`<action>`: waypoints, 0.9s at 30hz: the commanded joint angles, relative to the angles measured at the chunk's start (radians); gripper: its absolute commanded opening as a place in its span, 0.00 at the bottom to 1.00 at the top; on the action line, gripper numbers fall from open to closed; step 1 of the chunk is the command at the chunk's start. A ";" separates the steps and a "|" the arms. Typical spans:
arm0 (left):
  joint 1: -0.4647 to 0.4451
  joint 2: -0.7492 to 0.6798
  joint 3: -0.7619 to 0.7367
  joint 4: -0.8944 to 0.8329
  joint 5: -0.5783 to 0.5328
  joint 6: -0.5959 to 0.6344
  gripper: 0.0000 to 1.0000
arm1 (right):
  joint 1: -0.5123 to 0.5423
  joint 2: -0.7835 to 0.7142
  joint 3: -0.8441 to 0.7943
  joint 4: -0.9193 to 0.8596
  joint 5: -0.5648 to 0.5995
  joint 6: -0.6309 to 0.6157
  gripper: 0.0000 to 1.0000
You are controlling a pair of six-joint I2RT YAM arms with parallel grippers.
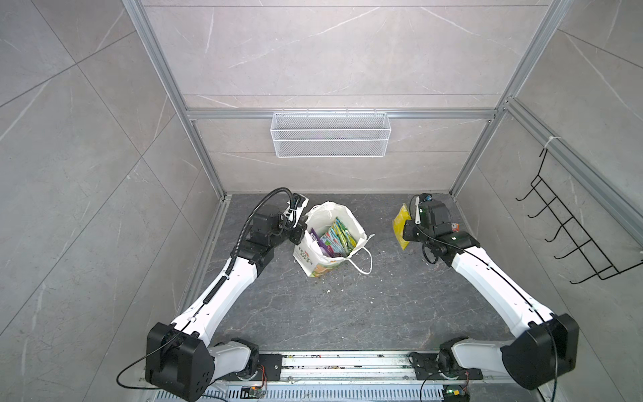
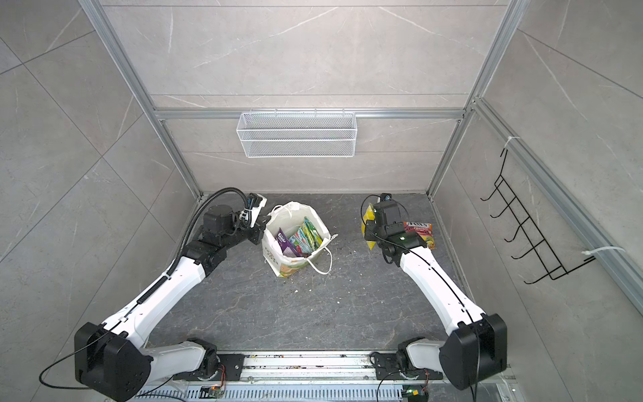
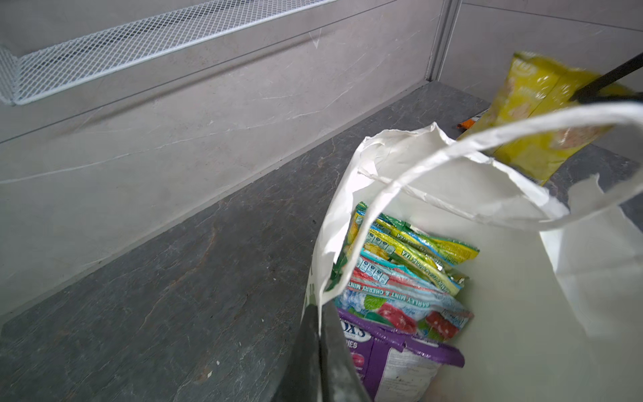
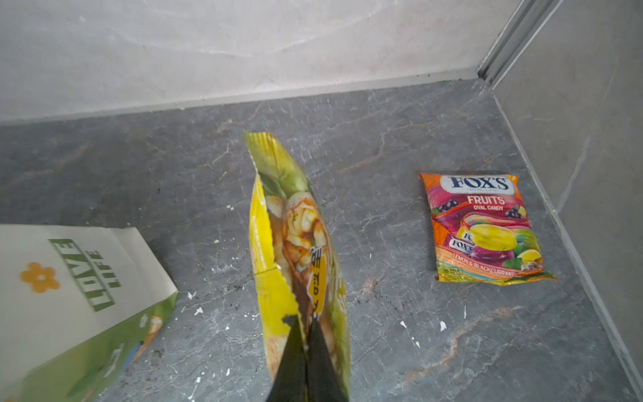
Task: Take the snacks out of the paper bag
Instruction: 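Carry the yellow packet beside the Fox's packet while the left gripper grasps the bag rim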
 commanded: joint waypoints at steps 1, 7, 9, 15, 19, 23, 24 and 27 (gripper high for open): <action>0.002 0.023 0.082 0.061 0.109 0.011 0.00 | -0.005 0.060 0.045 -0.025 0.066 -0.058 0.01; 0.001 0.039 0.061 0.110 0.171 -0.011 0.19 | -0.006 0.162 0.072 -0.027 0.166 -0.090 0.01; 0.001 0.034 0.057 0.126 0.170 -0.017 0.32 | -0.009 0.200 0.086 -0.022 0.196 -0.097 0.01; 0.001 0.003 0.051 0.138 0.163 -0.028 0.44 | -0.009 0.339 0.178 -0.054 0.299 -0.086 0.00; 0.002 -0.033 0.027 0.153 0.154 -0.050 0.50 | -0.009 0.419 0.245 -0.089 0.377 -0.064 0.00; 0.002 -0.089 -0.005 0.167 0.129 -0.097 0.54 | -0.010 0.488 0.306 -0.126 0.487 -0.056 0.01; 0.001 -0.101 -0.015 0.176 0.115 -0.113 0.57 | -0.010 0.503 0.320 -0.134 0.509 -0.056 0.01; 0.000 -0.135 -0.051 0.192 0.077 -0.157 0.58 | -0.009 0.546 0.345 -0.130 0.555 -0.073 0.01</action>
